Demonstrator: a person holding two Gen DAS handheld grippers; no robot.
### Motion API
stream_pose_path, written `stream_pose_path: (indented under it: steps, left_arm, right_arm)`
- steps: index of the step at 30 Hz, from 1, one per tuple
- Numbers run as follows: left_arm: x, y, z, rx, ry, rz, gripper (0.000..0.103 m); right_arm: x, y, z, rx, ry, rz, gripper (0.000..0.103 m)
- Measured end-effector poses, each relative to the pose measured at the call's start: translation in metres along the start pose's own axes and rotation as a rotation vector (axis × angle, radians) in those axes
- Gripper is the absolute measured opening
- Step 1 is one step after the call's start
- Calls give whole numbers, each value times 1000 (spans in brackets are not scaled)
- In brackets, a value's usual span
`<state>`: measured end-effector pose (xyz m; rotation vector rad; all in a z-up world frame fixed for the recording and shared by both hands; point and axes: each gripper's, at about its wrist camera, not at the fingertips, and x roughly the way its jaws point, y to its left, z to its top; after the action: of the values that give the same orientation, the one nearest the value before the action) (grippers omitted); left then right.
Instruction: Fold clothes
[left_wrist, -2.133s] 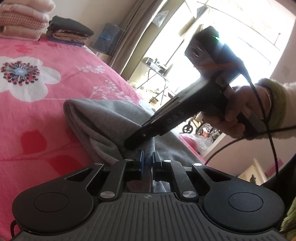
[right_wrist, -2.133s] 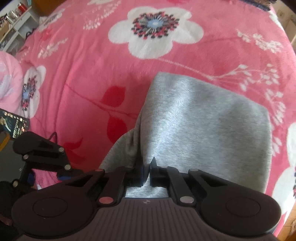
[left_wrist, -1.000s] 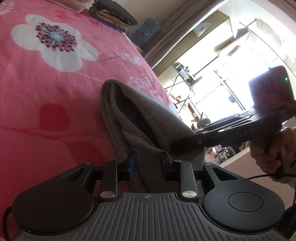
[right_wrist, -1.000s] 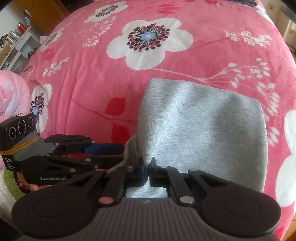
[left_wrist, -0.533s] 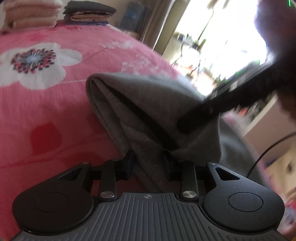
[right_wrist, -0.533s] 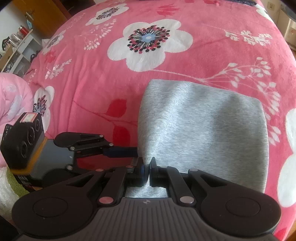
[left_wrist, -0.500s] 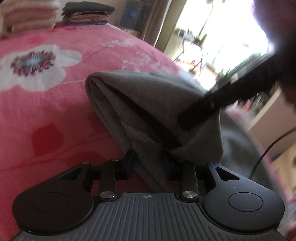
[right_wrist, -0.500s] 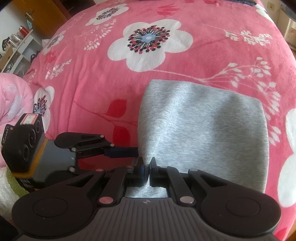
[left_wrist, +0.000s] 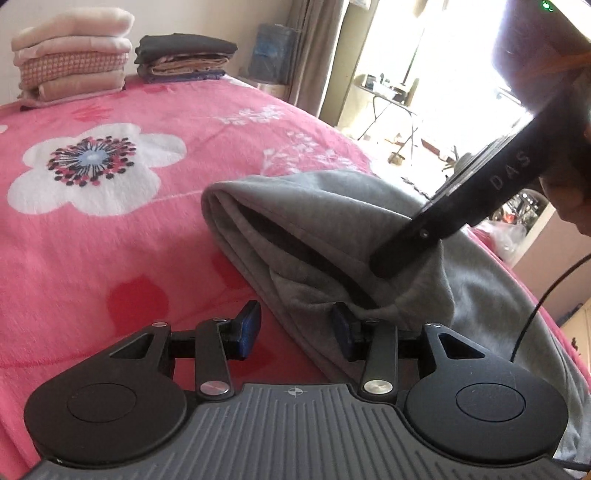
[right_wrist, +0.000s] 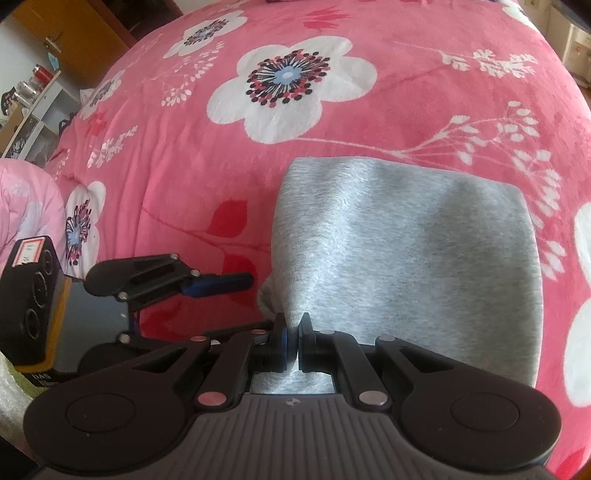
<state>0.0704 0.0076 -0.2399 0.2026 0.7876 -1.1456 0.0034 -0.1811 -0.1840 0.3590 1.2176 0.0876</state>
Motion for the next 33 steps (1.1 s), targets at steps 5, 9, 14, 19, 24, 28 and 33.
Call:
stream_pose_path:
  steps: [5, 9, 14, 19, 24, 28, 33]
  left_arm:
    - [19, -10, 1, 50, 2, 3, 42]
    - [28, -23, -8, 140, -10, 57, 43]
    - [24, -41, -21, 299, -63, 134, 43]
    - [25, -66, -35, 516, -117, 231, 43]
    - [22, -72, -36, 554, -126, 260, 43]
    - [23, -78, -42, 621, -144, 287, 43]
    - [27, -87, -50, 714, -160, 318, 43]
  right_arm:
    - [-1, 0, 1, 8, -1, 7, 5]
    - [0, -1, 2, 29, 3, 18, 7]
    - [2, -15, 6, 132, 5, 63, 8]
    - [9, -15, 7, 139, 22, 63, 8]
    - [15, -15, 12, 152, 40, 66, 21]
    - [26, -13, 14, 136, 74, 59, 27]
    - [24, -2, 11, 47, 44, 29, 7]
